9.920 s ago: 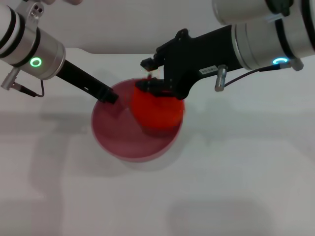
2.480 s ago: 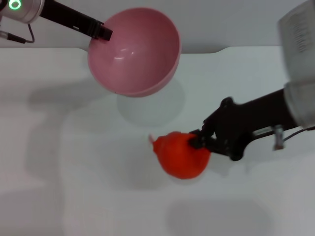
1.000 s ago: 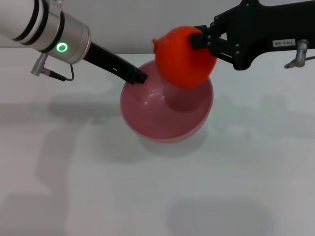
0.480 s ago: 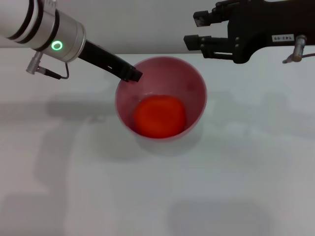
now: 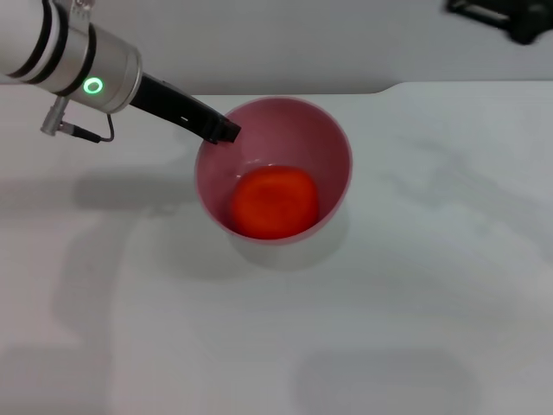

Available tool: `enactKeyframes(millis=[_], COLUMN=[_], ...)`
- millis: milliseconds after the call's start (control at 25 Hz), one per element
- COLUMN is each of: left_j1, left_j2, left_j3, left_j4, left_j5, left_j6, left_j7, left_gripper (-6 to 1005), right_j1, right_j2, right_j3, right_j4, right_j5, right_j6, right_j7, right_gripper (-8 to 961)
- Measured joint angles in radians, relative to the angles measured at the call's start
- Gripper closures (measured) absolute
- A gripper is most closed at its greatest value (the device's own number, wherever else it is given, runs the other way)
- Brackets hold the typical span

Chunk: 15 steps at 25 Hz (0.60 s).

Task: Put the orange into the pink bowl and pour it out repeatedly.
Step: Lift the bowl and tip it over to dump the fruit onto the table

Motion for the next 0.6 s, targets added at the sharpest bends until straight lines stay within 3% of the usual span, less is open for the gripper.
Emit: enactKeyframes(millis=[160,280,400,600], left_j1=[0.005,0.011,0.016,0.06], left_j2=[0.0,0.0,-0.002,-0.012], left_j3=[0.002,0.008,0.012,0.072], left_j4=[-0.001,-0.001,-0.002,-0.001], left_j5=[0.0,0.0,-0.001,-0.066], left_j6=[-0.015,-0.035,-0.069,-0.195], left_j7=[0.008,0.017,0.042,0.113], left_gripper=[955,955,955,955], right_j1=[-0.062,-0.065,-0.056,-0.06], right_j2=[-0.002,-0.006,-0.009,-0.003], right_j3=[-0.002,0.016,0.059,0.115], right_j4=[0.266,0.56,0.81,0.907], right_j5=[0.321,0.565,0.709,0.72], right_j6=[-0.048,-0.138,-0.25,-0.305], right_j7=[-0.346,-0.572,-0.695,-0.707], right_gripper=[228,228,230,233])
